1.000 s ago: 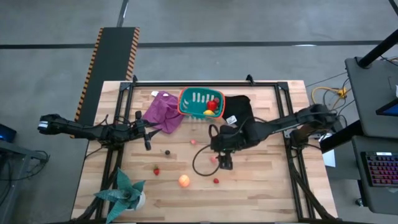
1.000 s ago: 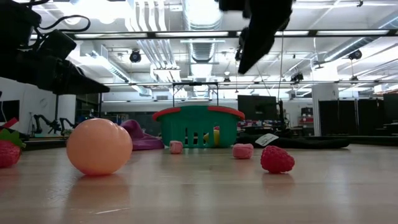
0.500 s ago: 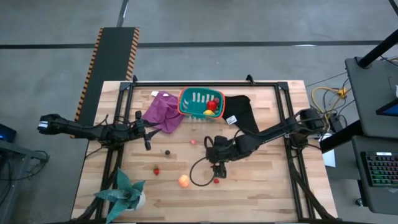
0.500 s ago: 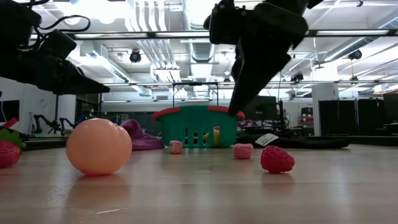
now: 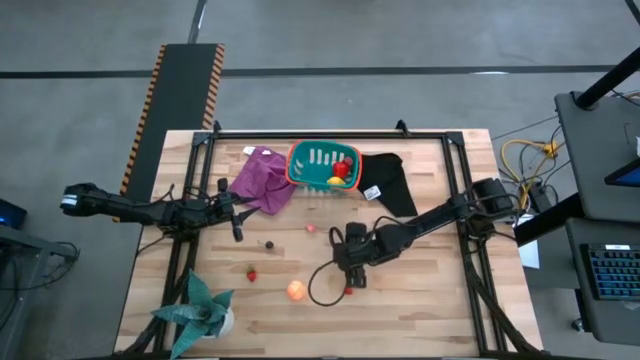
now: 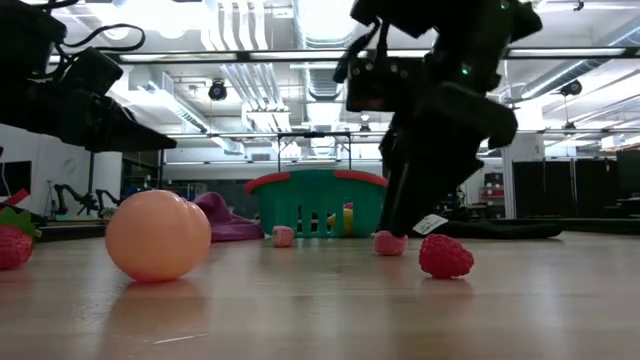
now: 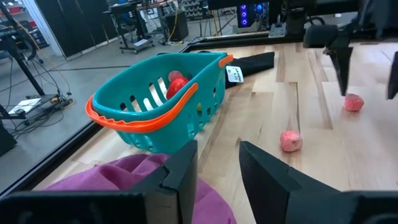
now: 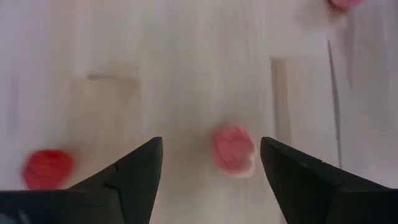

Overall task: Pick and placing Produce into tupperware
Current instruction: Put the bottom pink peach into the blue bin

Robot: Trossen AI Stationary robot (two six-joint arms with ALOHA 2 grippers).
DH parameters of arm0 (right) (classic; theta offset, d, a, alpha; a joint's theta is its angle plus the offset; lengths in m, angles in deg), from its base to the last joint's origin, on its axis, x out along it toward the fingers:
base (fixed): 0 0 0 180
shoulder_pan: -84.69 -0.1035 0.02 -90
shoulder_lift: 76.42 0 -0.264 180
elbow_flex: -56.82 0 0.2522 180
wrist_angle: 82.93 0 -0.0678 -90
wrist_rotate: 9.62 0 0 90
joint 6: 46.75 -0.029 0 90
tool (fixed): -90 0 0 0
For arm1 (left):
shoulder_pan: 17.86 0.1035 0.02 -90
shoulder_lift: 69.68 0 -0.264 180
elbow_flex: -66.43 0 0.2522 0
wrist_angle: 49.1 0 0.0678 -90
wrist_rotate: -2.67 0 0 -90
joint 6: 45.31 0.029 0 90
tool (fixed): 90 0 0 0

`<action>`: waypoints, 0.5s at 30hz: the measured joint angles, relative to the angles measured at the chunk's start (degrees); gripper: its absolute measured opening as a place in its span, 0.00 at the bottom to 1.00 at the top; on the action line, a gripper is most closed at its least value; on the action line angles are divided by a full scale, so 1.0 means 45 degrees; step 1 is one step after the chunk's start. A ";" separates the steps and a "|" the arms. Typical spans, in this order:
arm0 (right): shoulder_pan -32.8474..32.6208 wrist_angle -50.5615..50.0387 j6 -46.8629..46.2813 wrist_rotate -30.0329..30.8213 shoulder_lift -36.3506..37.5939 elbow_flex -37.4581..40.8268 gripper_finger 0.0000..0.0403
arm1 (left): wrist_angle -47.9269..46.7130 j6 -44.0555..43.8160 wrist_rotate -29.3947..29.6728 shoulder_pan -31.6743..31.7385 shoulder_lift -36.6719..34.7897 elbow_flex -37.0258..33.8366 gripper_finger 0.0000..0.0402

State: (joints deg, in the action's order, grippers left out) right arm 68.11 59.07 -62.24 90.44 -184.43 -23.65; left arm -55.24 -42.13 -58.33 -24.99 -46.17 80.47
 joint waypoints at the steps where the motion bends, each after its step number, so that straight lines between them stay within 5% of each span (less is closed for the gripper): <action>1: 0.0007 0.0163 -0.0064 0.0118 0.0001 0.0133 0.64 | 0.0000 0.0005 0.0000 0.0005 0.0015 0.0000 0.26; 15: 0.0024 0.1965 -0.0184 0.0468 0.0015 0.1274 0.61 | 0.0005 0.0005 0.0000 0.0005 0.0010 0.0000 0.26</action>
State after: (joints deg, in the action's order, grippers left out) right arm 68.22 67.91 -63.07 92.54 -184.36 -17.92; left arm -55.22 -42.11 -58.33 -24.97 -46.13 80.47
